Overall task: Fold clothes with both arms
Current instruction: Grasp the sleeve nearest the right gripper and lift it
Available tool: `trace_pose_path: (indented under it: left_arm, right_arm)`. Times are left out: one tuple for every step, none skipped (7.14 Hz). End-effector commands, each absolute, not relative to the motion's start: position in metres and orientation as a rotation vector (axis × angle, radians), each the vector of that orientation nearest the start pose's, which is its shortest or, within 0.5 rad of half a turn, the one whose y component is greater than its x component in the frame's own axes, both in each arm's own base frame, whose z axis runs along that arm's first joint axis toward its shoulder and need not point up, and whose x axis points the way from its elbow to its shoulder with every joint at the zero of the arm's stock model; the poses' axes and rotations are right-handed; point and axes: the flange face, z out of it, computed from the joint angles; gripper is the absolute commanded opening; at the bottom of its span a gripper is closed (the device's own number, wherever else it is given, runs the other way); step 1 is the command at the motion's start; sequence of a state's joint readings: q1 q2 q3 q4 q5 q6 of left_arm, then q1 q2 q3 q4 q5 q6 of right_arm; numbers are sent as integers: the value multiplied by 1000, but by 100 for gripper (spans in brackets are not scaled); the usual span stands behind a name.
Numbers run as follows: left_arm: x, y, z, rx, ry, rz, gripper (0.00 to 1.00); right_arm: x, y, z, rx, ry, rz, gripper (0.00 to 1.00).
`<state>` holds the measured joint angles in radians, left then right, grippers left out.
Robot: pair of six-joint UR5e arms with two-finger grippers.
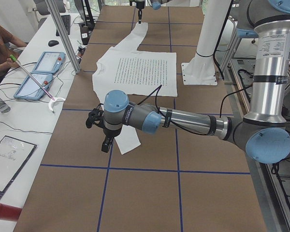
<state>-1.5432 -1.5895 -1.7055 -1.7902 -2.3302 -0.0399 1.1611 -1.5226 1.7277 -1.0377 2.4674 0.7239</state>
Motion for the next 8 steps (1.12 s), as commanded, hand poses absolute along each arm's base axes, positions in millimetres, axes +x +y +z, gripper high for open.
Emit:
trace_pose_path:
  left_arm:
    - [-50,-516,558,330,763,131,100]
    - [-50,-516,558,329,766,132,100]
    - [-50,-516,558,329,766,132,100]
    - [-50,-516,560,327,762,130,100]
    - [-52,-515,561,326,759,127,100]
    - [-54,-514,562,327,758,127,100]
    - [-54,-514,562,325,757,126,100]
    - [-54,-513,563,324,757,125,100]
  right_arm:
    - [-207,-540,357,88,-1215,19,0]
    - [-238,-556,294,85,-1236,30,0]
    - [-260,-571,230,108,-1233,21,0]
    - [-274,-586,171,160,-1255,2,0]
    - [-291,-597,122,154,-1286,19,0]
    - [-318,-605,82,149,-1298,10,0]
    - [-365,-593,60,153,-1292,-20,0]
    - [-406,-576,59,198,-1258,-7,0]
